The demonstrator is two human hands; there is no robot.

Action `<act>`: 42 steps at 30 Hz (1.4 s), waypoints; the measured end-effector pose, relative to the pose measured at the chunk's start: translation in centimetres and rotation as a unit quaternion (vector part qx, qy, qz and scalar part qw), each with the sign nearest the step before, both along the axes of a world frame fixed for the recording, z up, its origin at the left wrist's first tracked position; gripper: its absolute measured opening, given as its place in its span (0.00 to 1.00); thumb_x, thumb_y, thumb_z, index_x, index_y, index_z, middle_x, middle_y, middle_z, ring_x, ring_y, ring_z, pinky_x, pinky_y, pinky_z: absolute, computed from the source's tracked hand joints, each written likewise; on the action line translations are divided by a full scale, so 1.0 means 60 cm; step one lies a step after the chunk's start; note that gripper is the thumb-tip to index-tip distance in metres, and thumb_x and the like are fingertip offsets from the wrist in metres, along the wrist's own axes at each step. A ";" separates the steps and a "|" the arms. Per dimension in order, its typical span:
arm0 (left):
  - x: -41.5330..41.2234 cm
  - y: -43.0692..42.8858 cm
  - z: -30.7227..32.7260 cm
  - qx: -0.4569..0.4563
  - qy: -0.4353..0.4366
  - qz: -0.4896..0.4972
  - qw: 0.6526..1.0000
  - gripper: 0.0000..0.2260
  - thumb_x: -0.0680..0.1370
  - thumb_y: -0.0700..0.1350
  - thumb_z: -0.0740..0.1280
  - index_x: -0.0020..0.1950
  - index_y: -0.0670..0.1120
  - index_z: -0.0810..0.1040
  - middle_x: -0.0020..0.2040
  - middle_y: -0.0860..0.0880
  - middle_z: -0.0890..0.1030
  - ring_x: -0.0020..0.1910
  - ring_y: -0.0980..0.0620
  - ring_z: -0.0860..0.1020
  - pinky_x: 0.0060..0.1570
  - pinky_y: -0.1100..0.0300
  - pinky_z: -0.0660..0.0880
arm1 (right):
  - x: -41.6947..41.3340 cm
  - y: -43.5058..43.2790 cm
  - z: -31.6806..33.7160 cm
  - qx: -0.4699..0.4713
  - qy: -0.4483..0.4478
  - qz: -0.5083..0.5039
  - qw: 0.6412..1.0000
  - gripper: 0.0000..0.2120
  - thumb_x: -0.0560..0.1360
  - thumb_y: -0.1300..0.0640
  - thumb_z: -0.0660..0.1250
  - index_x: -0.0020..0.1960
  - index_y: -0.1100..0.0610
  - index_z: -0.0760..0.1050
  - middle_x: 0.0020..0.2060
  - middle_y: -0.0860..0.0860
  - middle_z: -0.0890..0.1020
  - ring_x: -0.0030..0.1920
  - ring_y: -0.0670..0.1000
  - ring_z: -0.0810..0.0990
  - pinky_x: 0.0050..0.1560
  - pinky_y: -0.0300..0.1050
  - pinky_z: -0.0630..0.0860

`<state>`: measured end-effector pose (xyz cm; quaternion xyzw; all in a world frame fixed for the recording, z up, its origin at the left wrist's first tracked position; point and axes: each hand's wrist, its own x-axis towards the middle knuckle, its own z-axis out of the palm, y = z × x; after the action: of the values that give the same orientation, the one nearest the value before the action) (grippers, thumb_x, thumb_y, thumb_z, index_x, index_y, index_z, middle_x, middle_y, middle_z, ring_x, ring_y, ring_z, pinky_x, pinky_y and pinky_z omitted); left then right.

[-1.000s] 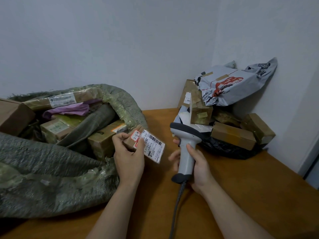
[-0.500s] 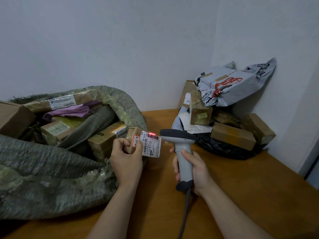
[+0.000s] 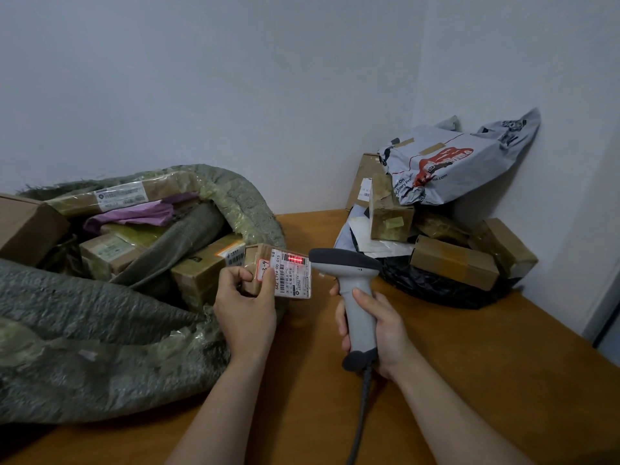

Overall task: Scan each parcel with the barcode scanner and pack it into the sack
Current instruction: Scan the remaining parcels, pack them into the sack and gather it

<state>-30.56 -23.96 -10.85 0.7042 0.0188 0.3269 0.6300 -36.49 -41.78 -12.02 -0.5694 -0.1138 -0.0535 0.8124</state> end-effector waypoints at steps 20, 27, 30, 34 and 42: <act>0.003 -0.001 0.014 -0.171 0.106 -0.141 0.969 0.04 0.85 0.44 0.64 0.57 0.45 0.72 0.52 0.50 0.79 0.39 0.52 0.77 0.26 0.64 0.74 | 0.004 0.004 0.000 0.084 0.025 -0.087 0.992 0.40 0.68 0.36 0.74 0.68 0.64 0.73 0.38 0.62 0.79 0.27 0.54 0.75 0.28 0.45 0.75; -0.002 -0.005 0.005 -0.086 0.107 -0.236 0.962 0.19 0.75 0.60 0.73 0.54 0.47 0.75 0.47 0.50 0.81 0.40 0.52 0.79 0.32 0.62 0.76 | 0.000 -0.001 0.004 0.099 0.023 -0.064 0.993 0.26 0.80 0.42 0.59 0.69 0.57 0.74 0.47 0.62 0.86 0.33 0.59 0.80 0.29 0.43 0.78; -0.006 0.000 -0.003 0.083 0.084 -0.227 0.967 0.36 0.59 0.67 0.83 0.61 0.59 0.72 0.60 0.55 0.78 0.56 0.56 0.79 0.48 0.59 0.81 | 0.000 0.000 0.004 0.107 0.015 -0.064 0.992 0.26 0.78 0.41 0.61 0.67 0.57 0.76 0.61 0.57 0.83 0.36 0.57 0.83 0.27 0.43 0.78; 0.002 0.008 -0.007 0.228 0.061 -0.136 0.962 0.38 0.55 0.74 0.78 0.61 0.65 0.70 0.60 0.55 0.76 0.60 0.51 0.75 0.54 0.46 0.79 | 0.005 -0.002 0.000 0.100 0.002 -0.069 0.993 0.27 0.77 0.41 0.59 0.68 0.57 0.75 0.66 0.56 0.81 0.35 0.53 0.83 0.28 0.43 0.77; 0.007 0.007 -0.006 0.324 -0.049 -0.082 0.941 0.22 0.61 0.61 0.81 0.46 0.55 0.75 0.62 0.51 0.73 0.65 0.49 0.71 0.57 0.50 0.73 | 0.009 -0.002 0.000 0.091 0.001 -0.057 0.994 0.27 0.79 0.43 0.57 0.70 0.60 0.71 0.65 0.60 0.81 0.47 0.58 0.84 0.35 0.44 0.80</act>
<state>-30.12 -23.54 -11.20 0.8524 -0.1770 0.2965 0.3926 -35.94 -41.90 -12.01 -0.4985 -0.0748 -0.1091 0.8567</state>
